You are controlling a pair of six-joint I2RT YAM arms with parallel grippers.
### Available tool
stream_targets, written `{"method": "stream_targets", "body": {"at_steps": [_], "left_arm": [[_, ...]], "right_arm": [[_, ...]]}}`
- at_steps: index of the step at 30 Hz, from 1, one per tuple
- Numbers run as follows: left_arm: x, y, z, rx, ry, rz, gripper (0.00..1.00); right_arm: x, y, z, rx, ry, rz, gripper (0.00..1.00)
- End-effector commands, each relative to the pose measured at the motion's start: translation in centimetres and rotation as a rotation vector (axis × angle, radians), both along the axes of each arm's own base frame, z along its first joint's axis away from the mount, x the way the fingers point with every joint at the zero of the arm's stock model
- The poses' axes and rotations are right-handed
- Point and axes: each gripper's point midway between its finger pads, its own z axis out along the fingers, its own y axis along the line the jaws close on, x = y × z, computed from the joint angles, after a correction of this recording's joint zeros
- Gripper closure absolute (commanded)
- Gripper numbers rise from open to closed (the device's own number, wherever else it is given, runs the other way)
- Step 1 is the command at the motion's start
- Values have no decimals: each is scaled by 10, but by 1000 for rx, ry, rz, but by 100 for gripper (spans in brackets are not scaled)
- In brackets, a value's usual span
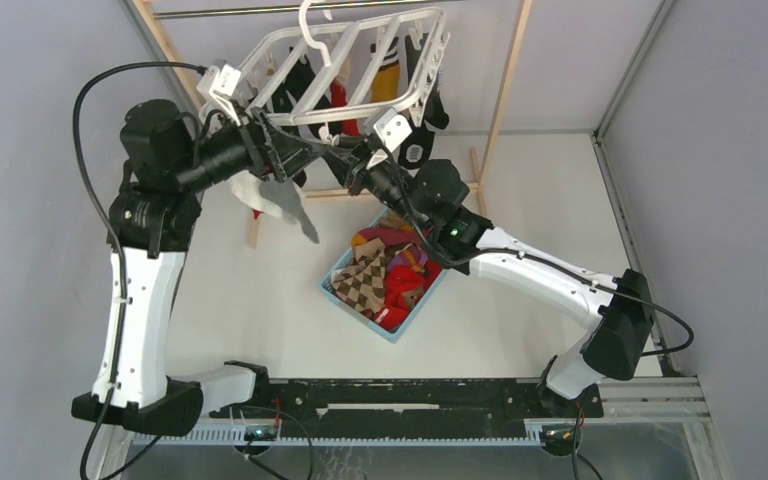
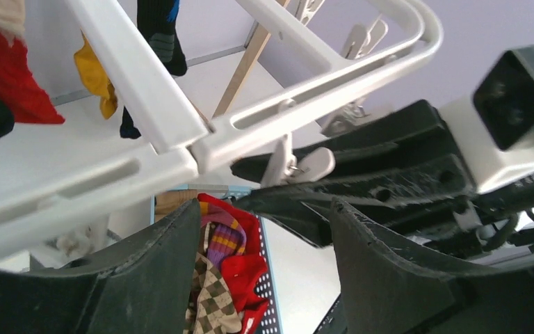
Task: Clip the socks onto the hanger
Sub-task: Open the clamp at the hanger.
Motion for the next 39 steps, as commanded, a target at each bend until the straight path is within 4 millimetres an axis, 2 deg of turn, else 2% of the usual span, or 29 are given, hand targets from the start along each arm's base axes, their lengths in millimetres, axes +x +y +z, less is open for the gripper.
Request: {"method": "stream_targets", "body": {"at_steps": [1, 7, 11, 17, 20, 25, 30, 37, 39], "left_arm": [[-2, -11, 30, -32, -84, -55, 29], [-5, -20, 37, -62, -122, -105, 25], [-6, -23, 34, -70, -135, -121, 23], [8, -24, 25, -69, -105, -90, 24], [15, -23, 19, -66, -87, -68, 27], [17, -26, 10, -59, -69, -78, 31], [17, -26, 10, -47, -83, -78, 36], [19, -23, 7, -12, -105, -66, 57], [19, -22, 9, -9, -113, -67, 60]], "right_arm": [[-21, 10, 27, 39, -26, 92, 100], [-22, 17, 24, 7, -12, 116, 99], [-25, 22, 21, -18, -10, 141, 99], [-29, 24, 20, -30, -12, 157, 99], [-32, 23, 23, -27, -17, 163, 99], [-37, 23, 27, -24, -19, 181, 99], [-39, 22, 29, -25, -17, 187, 99], [-47, 21, 27, -39, -23, 219, 96], [-51, 20, 27, -48, -31, 239, 95]]}}
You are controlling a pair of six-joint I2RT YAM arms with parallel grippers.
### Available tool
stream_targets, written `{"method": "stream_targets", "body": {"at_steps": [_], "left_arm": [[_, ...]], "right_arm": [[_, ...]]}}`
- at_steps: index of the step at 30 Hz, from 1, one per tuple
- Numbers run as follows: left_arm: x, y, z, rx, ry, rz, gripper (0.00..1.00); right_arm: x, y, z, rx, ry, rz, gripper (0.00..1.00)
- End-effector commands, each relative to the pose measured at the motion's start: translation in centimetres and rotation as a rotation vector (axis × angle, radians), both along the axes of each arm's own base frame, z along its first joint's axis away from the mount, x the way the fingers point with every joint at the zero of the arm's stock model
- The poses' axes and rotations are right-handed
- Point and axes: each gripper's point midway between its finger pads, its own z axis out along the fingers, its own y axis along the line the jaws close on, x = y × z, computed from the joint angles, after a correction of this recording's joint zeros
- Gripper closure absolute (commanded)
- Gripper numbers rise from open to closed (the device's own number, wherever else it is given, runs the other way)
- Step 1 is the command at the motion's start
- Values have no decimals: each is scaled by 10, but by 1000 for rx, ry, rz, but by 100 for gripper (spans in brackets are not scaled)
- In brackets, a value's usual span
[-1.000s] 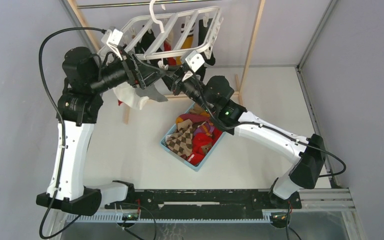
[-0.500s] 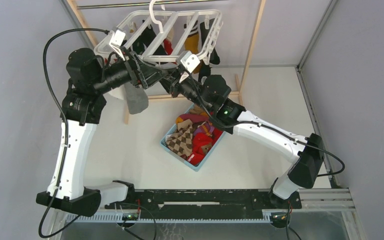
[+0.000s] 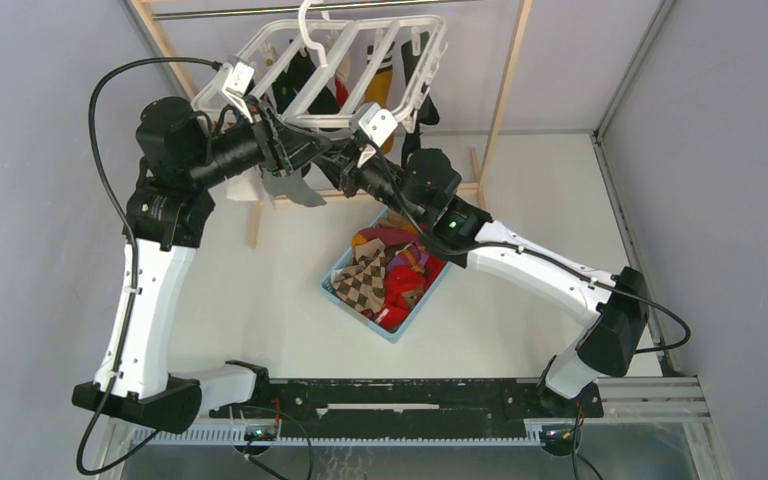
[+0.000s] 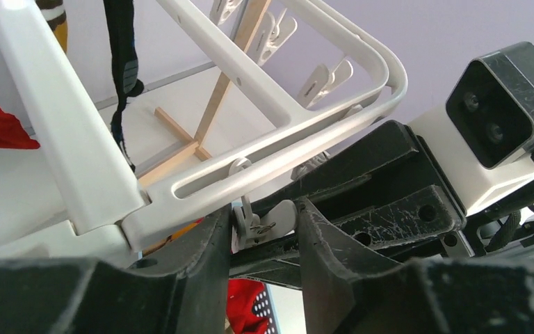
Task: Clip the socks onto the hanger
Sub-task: Open the clamp at the hanger.
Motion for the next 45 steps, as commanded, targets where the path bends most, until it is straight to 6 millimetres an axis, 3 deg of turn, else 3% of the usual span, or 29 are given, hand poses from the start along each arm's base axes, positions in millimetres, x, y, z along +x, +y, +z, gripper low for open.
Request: {"method": "stream_targets", "body": {"at_steps": [1, 7, 10, 13, 18, 19, 20, 21, 25, 28, 35, 45], "left_arm": [[3, 0, 8, 16, -66, 3, 61], [4, 2, 9, 19, -69, 14, 76], [6, 4, 8, 20, -65, 32, 89], [4, 5, 11, 10, -61, 45, 100], [1, 9, 15, -18, -41, 73, 100], [0, 9, 15, -27, -31, 74, 100], [-1, 8, 15, -39, -18, 75, 100], [-2, 9, 15, -45, -11, 78, 100], [-4, 9, 15, -75, 20, 82, 100], [-5, 6, 17, -107, 46, 67, 100], [-12, -2, 19, -165, 107, 4, 100], [-20, -2, 19, -183, 134, -19, 100]], "right_arm": [[-46, 4, 30, 24, -57, 168, 94], [-55, 2, 31, 6, -67, 214, 91], [-57, -1, 32, 14, -65, 215, 81], [-54, -5, 34, 30, -59, 193, 65], [-41, -28, 35, 81, -32, 84, 33], [-38, -35, 34, 93, -15, 66, 23], [-38, -45, 36, 109, -5, 52, 6], [-36, -53, 32, 115, 13, 39, 1], [-40, -82, 24, 150, 40, -2, 1], [-38, -89, 20, 197, 123, 26, 1], [-37, -69, 25, 300, 103, 117, 16], [-21, -44, 30, 387, 48, 137, 19]]}}
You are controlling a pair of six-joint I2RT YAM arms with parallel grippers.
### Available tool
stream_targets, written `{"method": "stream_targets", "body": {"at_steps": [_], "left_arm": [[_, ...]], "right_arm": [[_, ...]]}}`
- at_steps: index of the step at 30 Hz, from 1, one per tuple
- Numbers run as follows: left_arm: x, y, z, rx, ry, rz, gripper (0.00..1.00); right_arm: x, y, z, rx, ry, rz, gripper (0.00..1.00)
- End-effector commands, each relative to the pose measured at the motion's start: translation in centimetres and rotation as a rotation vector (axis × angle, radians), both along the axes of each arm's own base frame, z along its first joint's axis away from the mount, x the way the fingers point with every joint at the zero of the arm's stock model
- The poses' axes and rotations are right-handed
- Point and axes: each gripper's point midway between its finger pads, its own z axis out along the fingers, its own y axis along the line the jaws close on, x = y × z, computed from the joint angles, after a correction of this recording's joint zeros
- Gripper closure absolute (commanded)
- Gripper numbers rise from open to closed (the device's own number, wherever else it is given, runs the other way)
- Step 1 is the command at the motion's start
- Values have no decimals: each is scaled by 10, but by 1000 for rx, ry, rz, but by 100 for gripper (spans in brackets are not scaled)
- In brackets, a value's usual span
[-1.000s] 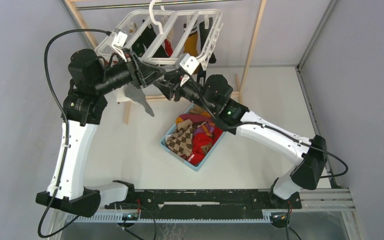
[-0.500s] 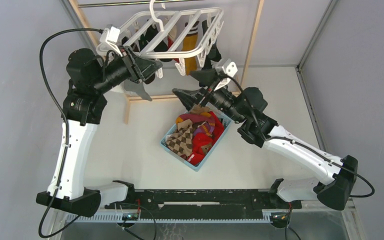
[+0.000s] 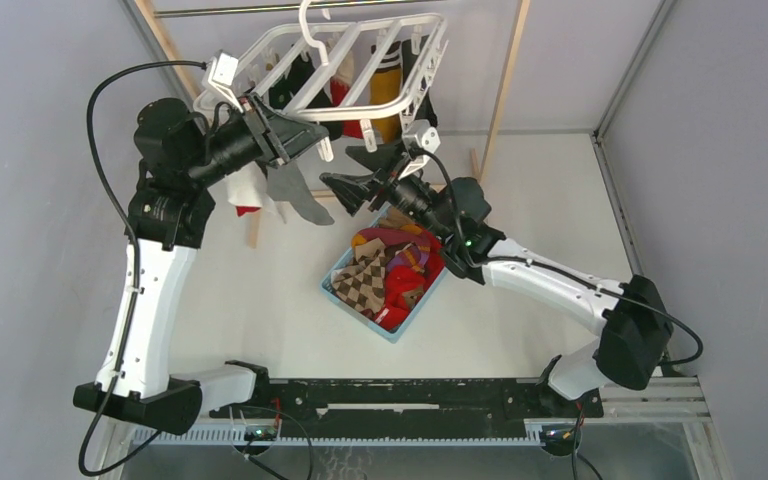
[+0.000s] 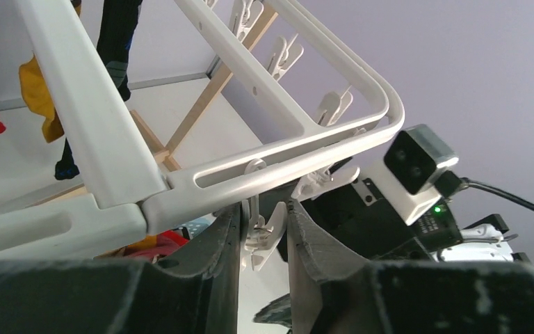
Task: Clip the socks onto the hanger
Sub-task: Open the clamp at the hanger.
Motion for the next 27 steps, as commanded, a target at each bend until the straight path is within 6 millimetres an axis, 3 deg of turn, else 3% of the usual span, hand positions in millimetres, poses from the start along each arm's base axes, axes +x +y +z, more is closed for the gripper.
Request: {"method": "stream_targets", "body": {"at_steps": [1, 8, 13, 15, 19, 21, 25, 27], "left_arm": [[-25, -4, 9, -29, -1, -74, 100], [-23, -2, 6, -31, 7, -67, 100], [-23, 0, 6, -35, 9, -61, 100], [-23, 1, 7, -36, 6, -58, 100], [-24, 2, 7, -39, 11, -53, 99], [-23, 3, 7, -42, 14, -47, 89], [-21, 7, 8, -42, 11, -21, 50], [-20, 9, 9, -36, -2, -4, 45]], "right_arm": [[-8, -4, 48, 148, -81, 18, 20], [1, 5, 53, 171, -95, 4, 26], [5, 13, 58, 166, -101, 10, 36], [6, 15, 58, 160, -104, 13, 42], [6, 18, 58, 134, -110, 20, 64], [5, 20, 58, 122, -113, 23, 75], [2, 21, 58, 97, -126, 14, 87], [0, 22, 58, 87, -130, 9, 89]]}}
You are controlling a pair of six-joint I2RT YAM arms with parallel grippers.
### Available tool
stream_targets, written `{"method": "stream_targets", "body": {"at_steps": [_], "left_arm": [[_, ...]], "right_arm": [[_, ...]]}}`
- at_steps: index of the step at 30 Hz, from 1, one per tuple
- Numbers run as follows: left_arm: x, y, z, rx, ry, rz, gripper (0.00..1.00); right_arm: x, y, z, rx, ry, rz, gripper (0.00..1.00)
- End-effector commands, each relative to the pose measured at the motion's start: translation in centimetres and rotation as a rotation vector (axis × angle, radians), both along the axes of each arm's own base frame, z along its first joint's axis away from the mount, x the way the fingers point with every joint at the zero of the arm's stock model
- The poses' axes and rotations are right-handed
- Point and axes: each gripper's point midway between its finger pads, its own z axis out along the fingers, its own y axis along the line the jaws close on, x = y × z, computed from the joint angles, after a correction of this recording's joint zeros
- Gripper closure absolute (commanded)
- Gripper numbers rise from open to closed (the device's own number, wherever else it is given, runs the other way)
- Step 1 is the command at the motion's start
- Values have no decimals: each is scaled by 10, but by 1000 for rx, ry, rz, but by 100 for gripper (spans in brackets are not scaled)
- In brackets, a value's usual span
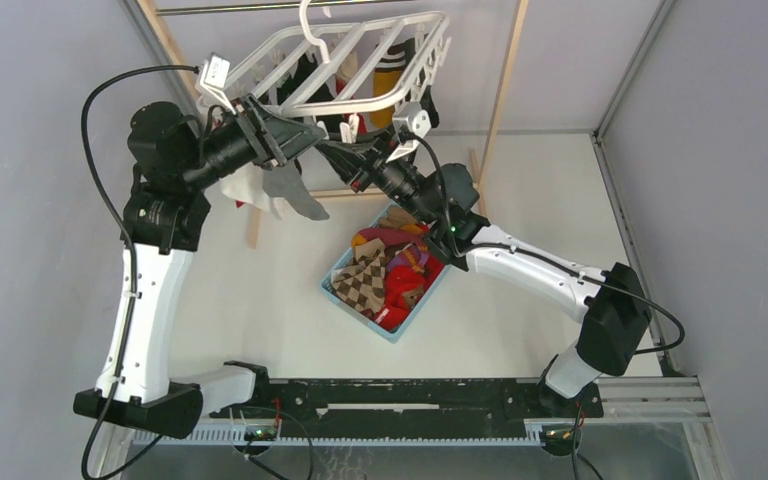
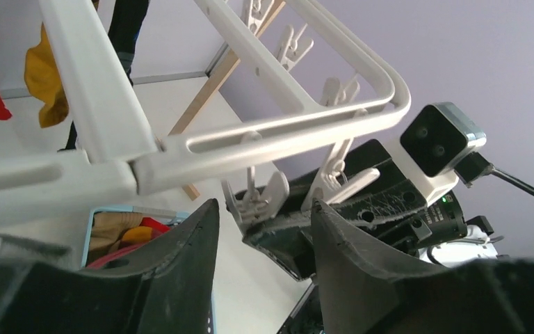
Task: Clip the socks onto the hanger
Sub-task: Open the clamp at the hanger.
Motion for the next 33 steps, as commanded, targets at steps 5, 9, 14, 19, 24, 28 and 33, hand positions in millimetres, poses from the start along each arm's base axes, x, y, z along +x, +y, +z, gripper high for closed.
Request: {"method": "stream_targets", "body": {"at_steps": [5, 9, 14, 19, 24, 28, 33], "left_arm": [[-17, 4, 8, 7, -41, 3, 42], [-14, 5, 8, 16, -40, 13, 42], [-7, 8, 4, 39, -25, 43, 42], [-2, 12, 5, 50, -27, 76, 40], [2, 11, 10, 49, -34, 75, 40], [3, 10, 14, 44, -43, 70, 40], [4, 9, 15, 40, -45, 66, 42]], "right_arm": [[-12, 2, 23, -8, -62, -7, 89], [-14, 6, 22, -18, -65, -9, 89], [-16, 9, 21, -23, -68, -2, 89], [-19, 14, 20, -42, -79, 7, 89], [-22, 18, 18, -66, -91, 18, 89], [-22, 19, 17, -75, -91, 22, 89], [-23, 20, 16, -80, -91, 30, 89]]}}
